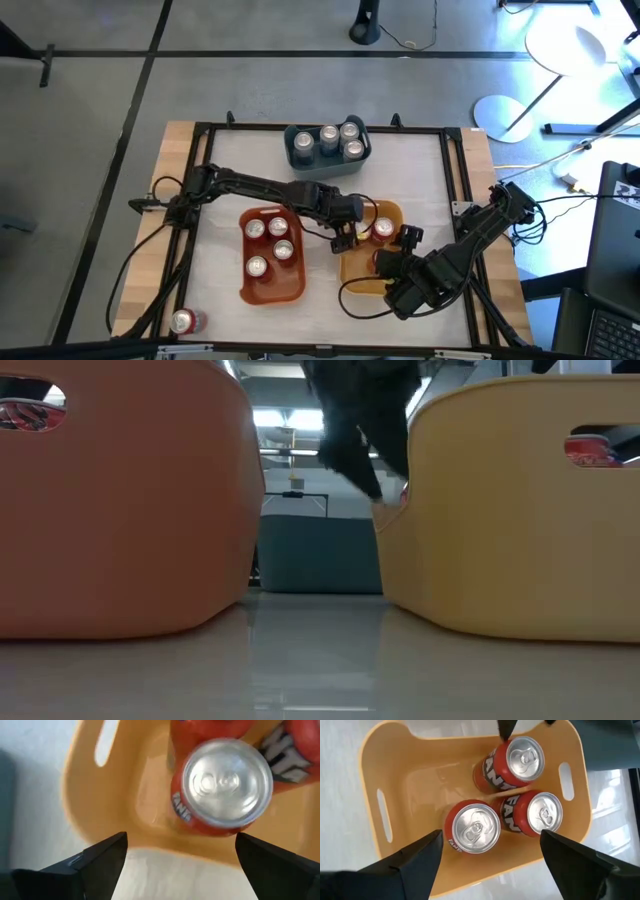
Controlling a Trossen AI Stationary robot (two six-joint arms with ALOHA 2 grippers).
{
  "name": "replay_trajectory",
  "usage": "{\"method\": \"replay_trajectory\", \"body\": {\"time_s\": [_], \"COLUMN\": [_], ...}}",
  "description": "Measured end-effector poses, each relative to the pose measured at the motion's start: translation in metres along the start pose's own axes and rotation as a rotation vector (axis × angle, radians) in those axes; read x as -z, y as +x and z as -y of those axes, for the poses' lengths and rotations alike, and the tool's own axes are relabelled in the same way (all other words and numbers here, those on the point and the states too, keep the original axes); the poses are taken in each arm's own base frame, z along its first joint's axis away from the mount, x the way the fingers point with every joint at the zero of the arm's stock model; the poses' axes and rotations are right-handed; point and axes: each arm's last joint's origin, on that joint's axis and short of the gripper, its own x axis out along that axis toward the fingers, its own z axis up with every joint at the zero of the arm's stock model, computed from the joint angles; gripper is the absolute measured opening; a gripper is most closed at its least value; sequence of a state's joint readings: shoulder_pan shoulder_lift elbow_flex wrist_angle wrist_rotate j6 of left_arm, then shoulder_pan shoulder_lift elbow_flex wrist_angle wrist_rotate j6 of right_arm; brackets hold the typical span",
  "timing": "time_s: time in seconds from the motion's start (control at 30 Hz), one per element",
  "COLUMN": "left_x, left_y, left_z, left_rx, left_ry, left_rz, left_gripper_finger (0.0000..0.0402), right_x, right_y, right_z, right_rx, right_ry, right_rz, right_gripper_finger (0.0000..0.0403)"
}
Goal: Sort soda cans
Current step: Put the top red soda can into the yellow bin, then put the red soda can into the yellow bin
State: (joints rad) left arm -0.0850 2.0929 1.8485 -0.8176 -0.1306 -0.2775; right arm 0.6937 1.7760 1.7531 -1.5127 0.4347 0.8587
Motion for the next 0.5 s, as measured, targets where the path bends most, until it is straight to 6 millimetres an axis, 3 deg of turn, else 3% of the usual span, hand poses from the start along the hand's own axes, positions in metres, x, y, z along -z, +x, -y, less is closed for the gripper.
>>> {"method": "replay_trajectory", "body": {"time_s": [0.27, 0.5], "left_x": [0.012, 0.063], "left_y": [-0.083, -0.171], "left_z": [0.008, 0.026], "left_rx": [0.022, -0.026], "left_ry": [0.004, -0.007], "left_rz": [0.006, -0.118], "left_gripper_finger": [0.0358, 0.0359], "right_x": [0.000, -0.001], "right_y": [0.000, 0.000], "right_z": [0.000, 0.001], "right_rx": [0.011, 0.022], "right_ry": [-0.021, -0.020], "right_rz": [0.012, 0.027], "right_gripper_finger": [0.0331, 0.0331]}}
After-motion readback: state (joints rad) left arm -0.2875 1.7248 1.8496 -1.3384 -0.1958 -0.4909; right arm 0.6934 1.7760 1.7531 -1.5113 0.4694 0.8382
